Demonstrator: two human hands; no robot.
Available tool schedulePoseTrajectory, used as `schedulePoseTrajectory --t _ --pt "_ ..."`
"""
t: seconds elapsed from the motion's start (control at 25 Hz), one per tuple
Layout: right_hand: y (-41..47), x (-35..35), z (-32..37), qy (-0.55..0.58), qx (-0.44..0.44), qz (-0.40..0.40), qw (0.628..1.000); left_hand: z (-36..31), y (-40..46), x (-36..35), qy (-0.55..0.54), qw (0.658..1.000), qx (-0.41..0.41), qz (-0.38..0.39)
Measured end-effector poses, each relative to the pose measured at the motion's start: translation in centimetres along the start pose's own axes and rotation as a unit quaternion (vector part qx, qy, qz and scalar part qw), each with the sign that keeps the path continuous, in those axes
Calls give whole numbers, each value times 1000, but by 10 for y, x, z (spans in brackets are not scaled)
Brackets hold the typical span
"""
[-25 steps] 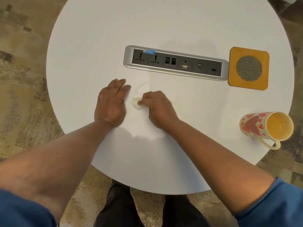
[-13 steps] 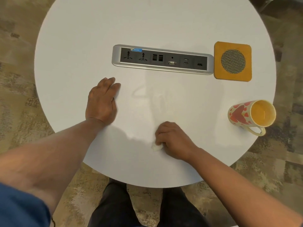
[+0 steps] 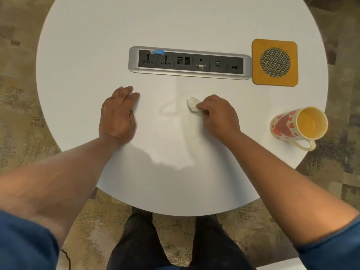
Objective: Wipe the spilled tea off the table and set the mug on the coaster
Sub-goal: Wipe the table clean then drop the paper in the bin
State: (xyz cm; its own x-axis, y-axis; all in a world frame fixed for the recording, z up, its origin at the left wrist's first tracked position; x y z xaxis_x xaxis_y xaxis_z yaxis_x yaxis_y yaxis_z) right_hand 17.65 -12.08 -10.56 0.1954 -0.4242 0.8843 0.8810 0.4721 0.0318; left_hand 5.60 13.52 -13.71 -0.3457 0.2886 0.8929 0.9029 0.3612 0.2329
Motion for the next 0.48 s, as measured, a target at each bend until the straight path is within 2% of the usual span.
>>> schedulePoseTrajectory --t 0.24,0.48 --pt "-82 2 19 -20 -61 0 998 -1 -1 2 -6 1000 8 6" --pt "-137 -42 79 33 -34 39 998 -1 -1 2 -4 1000 -5 5"
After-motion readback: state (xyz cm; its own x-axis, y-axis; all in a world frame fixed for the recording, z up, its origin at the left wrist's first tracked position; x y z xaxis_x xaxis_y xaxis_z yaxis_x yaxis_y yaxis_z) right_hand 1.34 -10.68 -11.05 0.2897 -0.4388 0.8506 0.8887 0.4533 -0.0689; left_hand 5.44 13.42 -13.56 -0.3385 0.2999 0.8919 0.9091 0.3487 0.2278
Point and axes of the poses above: each hand's wrist, its own y-axis towards the middle knuckle, its own x-axis out of the back of the hand, z = x × y, the point moved 7 cm from there along y, towards the middle knuckle, and after that the axes turned 12 degrees about -z, right-handed, at the moved point
